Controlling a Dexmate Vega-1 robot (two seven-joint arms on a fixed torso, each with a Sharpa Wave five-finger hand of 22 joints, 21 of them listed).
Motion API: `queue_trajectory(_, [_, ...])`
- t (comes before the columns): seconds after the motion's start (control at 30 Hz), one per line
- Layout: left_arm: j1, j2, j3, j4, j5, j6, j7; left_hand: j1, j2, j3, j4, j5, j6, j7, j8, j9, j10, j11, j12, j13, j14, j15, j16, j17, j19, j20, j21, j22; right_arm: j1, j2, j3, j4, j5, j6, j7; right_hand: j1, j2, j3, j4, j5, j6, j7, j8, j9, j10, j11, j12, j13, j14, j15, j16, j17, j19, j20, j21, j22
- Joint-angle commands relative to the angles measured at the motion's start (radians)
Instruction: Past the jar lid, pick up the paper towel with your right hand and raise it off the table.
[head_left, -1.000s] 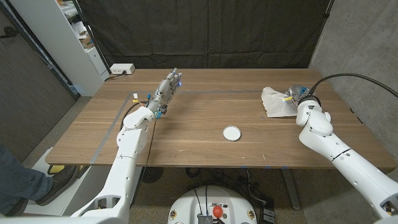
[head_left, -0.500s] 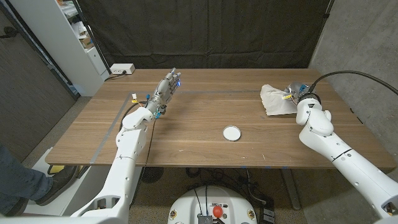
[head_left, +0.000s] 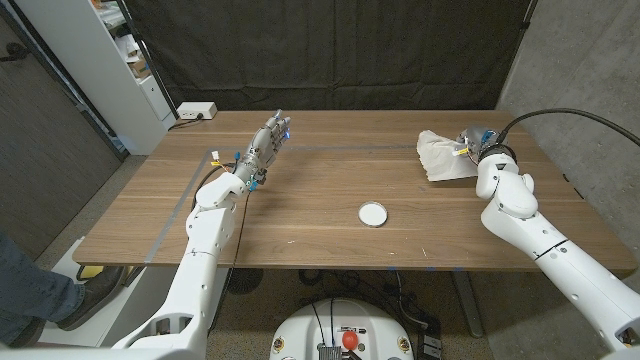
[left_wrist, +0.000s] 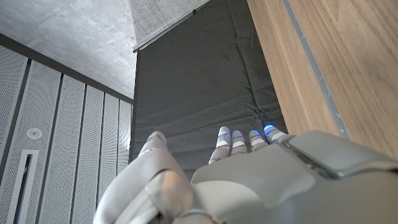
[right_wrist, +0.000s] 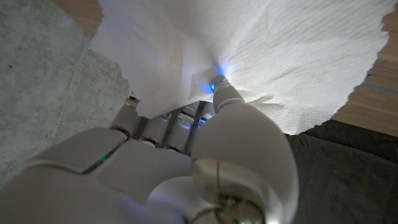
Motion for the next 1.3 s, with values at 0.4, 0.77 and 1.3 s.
queue_trajectory(0.4, [-0.015,0.001,-0.006,0.026,-0.002,-0.008,-0.011,0.000,0.011,-0.001,-0.006,-0.003,0.006,0.004,0.005,0.002,0.002,-0.001,0.000,0.002,0.005,0.000,0.002,0.005,-0.107,0.007,-0.002,0.004,-0.016,0.009,0.040,-0.050,-0.030,0.014,0.024,0.017,0.002,-0.004,0.004,0.000,0.015,0.000,-0.004,0.006,0.014,0.002,0.006,0.005,0.011,-0.125,-0.008,0.011,0.006,-0.001,-0.003,0.004])
queue_trajectory(0.77, [-0.027,0.000,-0.008,0.040,-0.003,-0.009,-0.016,-0.001,0.011,-0.002,-0.007,-0.003,0.007,0.004,0.005,0.002,0.004,-0.002,0.000,0.002,0.006,0.001,0.002,0.005,-0.105,0.008,-0.002,0.004,-0.014,0.008,0.053,-0.068,-0.044,0.026,0.034,0.012,0.000,-0.011,0.008,0.000,0.020,0.000,-0.006,0.007,0.021,0.002,0.007,0.006,0.014,-0.125,-0.013,0.014,0.005,-0.003,-0.003,0.004])
queue_trajectory(1.3, [-0.036,-0.001,-0.008,0.045,0.000,-0.007,-0.017,-0.002,0.012,-0.002,-0.009,-0.003,0.007,0.004,0.005,0.002,0.003,0.000,0.000,0.002,0.004,0.001,0.001,0.005,-0.105,0.008,-0.002,0.004,-0.012,0.017,0.069,-0.078,-0.056,0.035,0.041,0.016,0.002,-0.014,0.008,0.002,0.030,0.001,-0.006,0.008,0.028,0.001,0.007,0.006,0.018,-0.127,-0.017,0.019,0.005,-0.001,-0.003,0.004])
